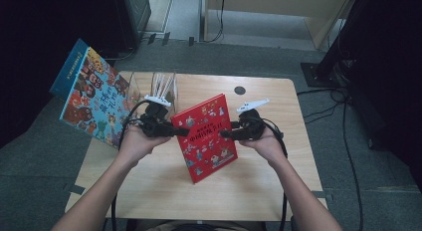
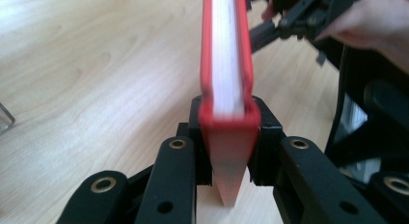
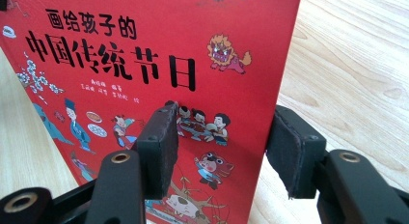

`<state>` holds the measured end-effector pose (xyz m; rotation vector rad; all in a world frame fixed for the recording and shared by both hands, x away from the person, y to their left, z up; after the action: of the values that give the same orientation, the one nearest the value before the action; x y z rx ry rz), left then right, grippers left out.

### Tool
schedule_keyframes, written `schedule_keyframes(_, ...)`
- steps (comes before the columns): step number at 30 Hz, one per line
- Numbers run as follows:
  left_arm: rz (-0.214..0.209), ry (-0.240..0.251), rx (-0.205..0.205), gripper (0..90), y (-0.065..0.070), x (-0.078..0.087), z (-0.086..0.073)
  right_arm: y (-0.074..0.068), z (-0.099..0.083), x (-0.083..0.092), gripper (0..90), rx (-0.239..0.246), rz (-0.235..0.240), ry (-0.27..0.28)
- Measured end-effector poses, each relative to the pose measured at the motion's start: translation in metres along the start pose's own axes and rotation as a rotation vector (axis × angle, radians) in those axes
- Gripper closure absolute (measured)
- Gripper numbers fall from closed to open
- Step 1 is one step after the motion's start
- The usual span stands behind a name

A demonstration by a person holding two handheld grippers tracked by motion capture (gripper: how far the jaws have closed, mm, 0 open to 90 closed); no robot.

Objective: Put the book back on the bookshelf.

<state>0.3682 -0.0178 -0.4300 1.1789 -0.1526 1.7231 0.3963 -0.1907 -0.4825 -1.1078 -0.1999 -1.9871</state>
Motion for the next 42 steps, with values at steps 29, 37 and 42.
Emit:
schedule_keyframes(29, -0.129, -0.269, 0.148, 79.1, 0.004, -0.013, 0.018, -0.014, 0.01, -0.003, 48.4, 0.053, 0.026, 0.082)
schedule_keyframes(37, -0.106, -0.3, 0.141, 79.9, 0.006, -0.004, 0.022, -0.008, -0.009, -0.006, 45.5, 0.057, 0.012, 0.096)
schedule_keyframes(42, -0.077, -0.302, 0.109, 79.9, 0.009, 0.004, 0.028, -0.008, -0.015, -0.007, 45.4, 0.081, 0.003, 0.136)
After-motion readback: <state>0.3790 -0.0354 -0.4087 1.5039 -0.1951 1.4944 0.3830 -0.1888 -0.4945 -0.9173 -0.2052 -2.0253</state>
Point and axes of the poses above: each handheld gripper's, and its own axes: x roughly backward along the jaws, z roughly out of its top, y roughly to its right, the point moved 10 cm from there along -x, roughly forward along the jaws, and after that the axes turned 8 degrees about -y, right-handed, at the moved point
